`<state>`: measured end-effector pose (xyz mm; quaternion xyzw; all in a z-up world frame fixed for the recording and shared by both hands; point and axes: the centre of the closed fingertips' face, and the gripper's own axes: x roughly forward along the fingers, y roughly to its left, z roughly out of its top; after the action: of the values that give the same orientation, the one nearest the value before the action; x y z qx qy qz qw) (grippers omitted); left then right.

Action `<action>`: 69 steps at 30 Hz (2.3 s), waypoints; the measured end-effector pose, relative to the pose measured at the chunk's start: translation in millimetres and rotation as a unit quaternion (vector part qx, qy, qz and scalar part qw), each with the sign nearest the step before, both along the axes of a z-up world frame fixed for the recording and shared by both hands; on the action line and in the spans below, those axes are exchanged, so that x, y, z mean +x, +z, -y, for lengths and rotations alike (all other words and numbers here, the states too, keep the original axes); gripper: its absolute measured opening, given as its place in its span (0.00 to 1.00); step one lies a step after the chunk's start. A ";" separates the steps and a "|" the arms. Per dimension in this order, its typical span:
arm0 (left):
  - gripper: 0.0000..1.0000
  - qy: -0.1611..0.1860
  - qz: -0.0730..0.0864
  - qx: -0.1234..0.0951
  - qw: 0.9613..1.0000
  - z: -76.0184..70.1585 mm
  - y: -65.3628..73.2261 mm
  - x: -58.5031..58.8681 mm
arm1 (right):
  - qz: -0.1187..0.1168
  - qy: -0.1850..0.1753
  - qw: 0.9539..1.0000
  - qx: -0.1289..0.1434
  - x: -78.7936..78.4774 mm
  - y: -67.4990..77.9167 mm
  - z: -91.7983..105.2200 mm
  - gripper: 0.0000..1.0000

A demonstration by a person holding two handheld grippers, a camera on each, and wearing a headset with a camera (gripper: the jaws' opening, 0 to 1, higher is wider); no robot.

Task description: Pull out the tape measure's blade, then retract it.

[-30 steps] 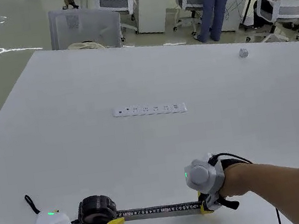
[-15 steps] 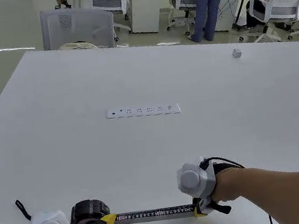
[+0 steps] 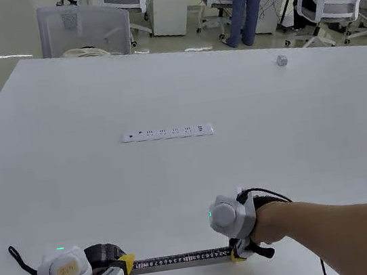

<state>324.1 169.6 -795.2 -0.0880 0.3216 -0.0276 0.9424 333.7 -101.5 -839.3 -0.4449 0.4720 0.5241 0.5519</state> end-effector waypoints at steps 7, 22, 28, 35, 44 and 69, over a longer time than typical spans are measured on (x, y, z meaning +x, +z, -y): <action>0.60 -0.016 -0.016 -0.013 1.000 6.6 -4.4 -2.5 | 0.001 -0.003 1.000 -0.002 0.0 -0.1 -0.1 0.15; 0.57 -0.032 -0.027 0.020 0.999 5.7 -7.8 -2.6 | 0.000 -0.016 1.000 0.008 0.6 0.3 -0.5 0.15; 0.57 -0.033 -0.031 0.020 0.999 5.6 -7.2 -2.2 | 0.001 -0.019 1.000 0.011 0.9 0.2 -0.8 0.15; 0.57 -0.033 -0.033 0.017 0.999 6.0 -6.9 -1.7 | 0.002 -0.018 1.000 0.011 0.5 0.6 -0.8 0.15; 0.57 -0.035 -0.039 0.014 0.999 6.3 -8.0 -2.1 | 0.003 -0.005 1.000 0.010 -1.7 0.7 -5.1 0.15; 0.58 -0.036 -0.039 0.009 0.999 6.1 -7.7 -2.5 | 0.004 0.001 1.000 0.016 -3.6 0.5 -20.5 0.15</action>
<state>321.7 163.4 -802.8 -0.0691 0.3614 -0.0555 0.9282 330.1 -81.1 -838.8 -0.4389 0.4611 0.5300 0.5602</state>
